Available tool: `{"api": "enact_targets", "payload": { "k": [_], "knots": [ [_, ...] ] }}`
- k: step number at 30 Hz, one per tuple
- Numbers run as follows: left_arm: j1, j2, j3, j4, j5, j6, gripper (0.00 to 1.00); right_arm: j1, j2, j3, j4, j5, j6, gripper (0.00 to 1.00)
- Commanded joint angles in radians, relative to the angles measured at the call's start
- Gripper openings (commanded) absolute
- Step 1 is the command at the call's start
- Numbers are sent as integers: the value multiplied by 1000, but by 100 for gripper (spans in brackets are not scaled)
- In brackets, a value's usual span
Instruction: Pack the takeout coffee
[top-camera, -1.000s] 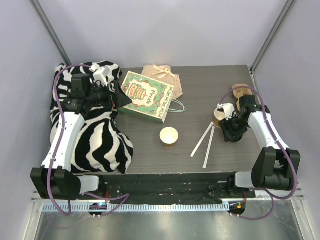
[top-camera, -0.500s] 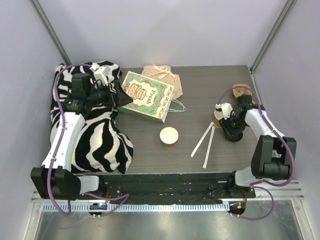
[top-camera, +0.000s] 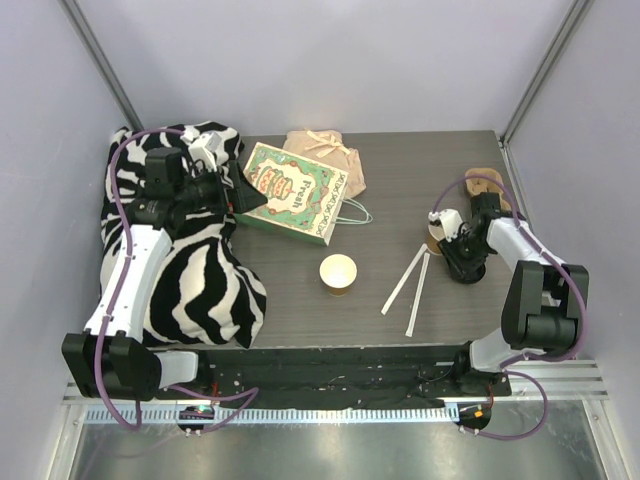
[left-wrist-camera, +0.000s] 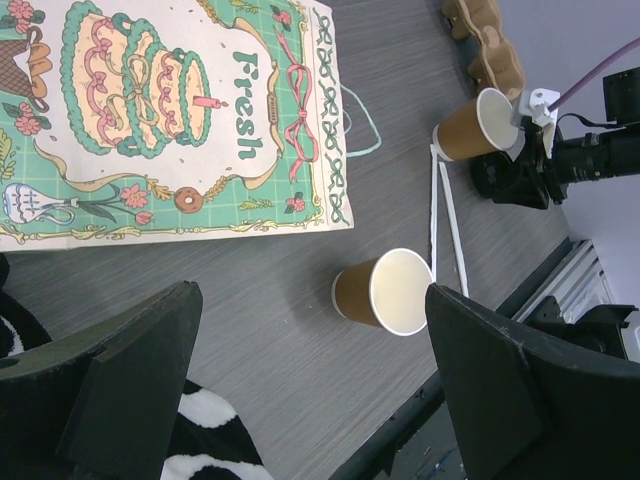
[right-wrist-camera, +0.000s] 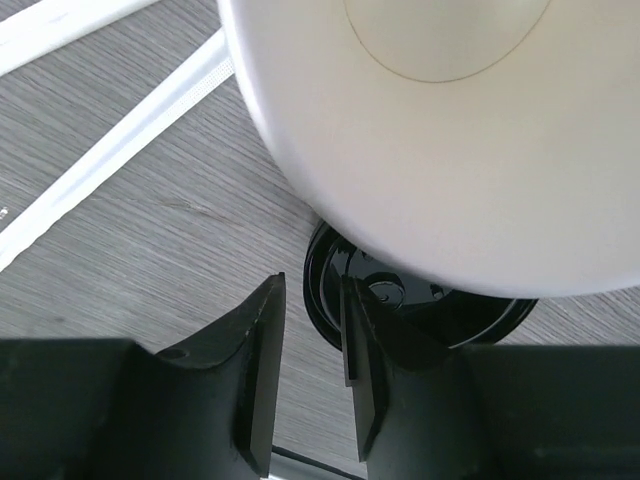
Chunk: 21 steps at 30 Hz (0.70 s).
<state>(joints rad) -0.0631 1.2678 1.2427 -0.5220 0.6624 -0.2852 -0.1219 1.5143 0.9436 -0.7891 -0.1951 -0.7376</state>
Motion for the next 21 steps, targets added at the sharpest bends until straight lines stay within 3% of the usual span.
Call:
{"api": "enact_targets", "payload": {
  "k": [1, 5, 11, 17, 21],
  "knots": [
    [-3, -12, -9, 57, -4, -9, 100, -5, 12, -14, 31, 2, -20, 33],
    [-4, -12, -6, 63, -6, -12, 100, -13, 15, -12, 33, -10, -16, 24],
    [-15, -15, -22, 70, 8, -15, 100, -18, -23, -5, -1, -26, -11, 2],
    [-105, -8, -60, 146, 0, -86, 100, -22, -100, 40, -84, -82, 53, 1],
    [-265, 36, -83, 281, -24, -225, 100, -22, -155, 55, -122, -139, 124, 1]
  ]
}}
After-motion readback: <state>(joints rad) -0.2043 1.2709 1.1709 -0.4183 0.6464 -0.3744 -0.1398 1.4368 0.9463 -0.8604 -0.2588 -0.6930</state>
